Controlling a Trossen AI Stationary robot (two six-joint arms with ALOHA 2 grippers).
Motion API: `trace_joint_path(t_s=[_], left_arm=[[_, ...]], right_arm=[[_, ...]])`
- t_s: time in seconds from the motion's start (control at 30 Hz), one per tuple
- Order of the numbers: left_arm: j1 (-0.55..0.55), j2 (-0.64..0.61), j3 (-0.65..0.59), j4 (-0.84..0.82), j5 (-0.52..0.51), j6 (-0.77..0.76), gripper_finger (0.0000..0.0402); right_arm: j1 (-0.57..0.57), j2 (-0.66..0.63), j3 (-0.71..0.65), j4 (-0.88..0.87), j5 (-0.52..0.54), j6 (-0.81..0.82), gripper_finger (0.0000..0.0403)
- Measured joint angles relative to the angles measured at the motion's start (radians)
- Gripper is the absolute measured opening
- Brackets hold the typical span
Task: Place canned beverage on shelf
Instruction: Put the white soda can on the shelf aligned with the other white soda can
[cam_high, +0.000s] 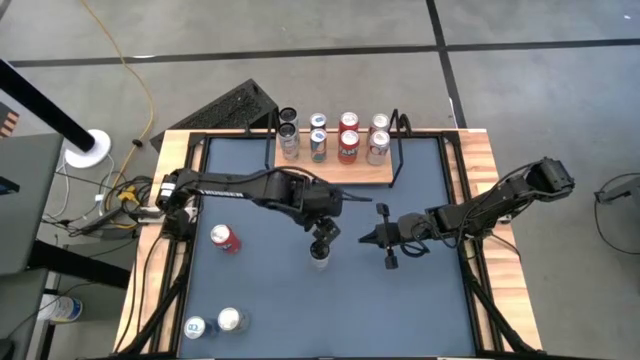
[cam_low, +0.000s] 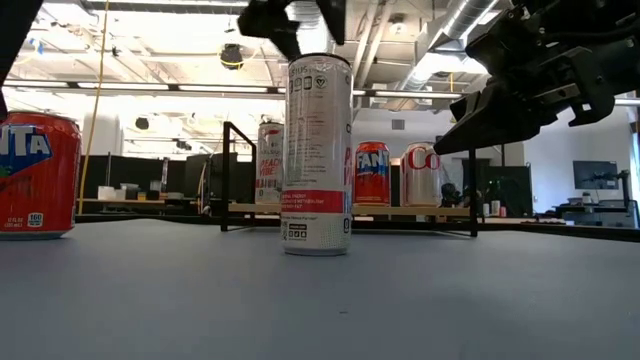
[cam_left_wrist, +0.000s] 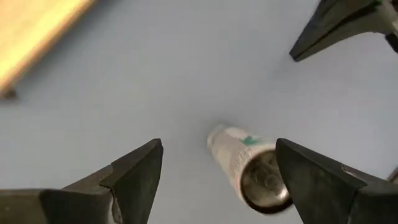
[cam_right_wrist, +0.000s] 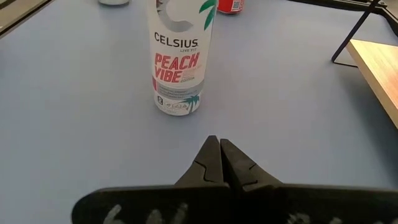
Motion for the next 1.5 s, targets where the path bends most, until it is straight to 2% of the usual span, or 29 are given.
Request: trace_joint_path(t_s=[0.17,0.77,0.9,1.1,1.5], left_arm=[[-0.013,0.0,-0.005,-0.002,0.082,-0.23,0.0297],[-0.125,0.017,-0.005,0.028,0.062,-0.448,0.0297],[-0.129,0.046,-0.007,0.03,0.067,-0.447,0.0297],[-0.111,0.098,-0.007,0.038,0.13,-0.414,0.0297],[-0.083,0.117,-0.006,0.066,0.134,-0.38,0.0297]], right_arm=[[0.0,0.0,0.0,-0.006,0.0,0.002,0.0],[0.0,0.0,0.0,-0.016,0.0,0.025,0.0],[0.0,0.0,0.0,-0.019,0.0,0.026,0.0],[0.001,0.0,0.0,-0.027,0.0,0.027,0.0],[0.0,0.0,0.0,-0.03,0.0,0.027,0.0]])
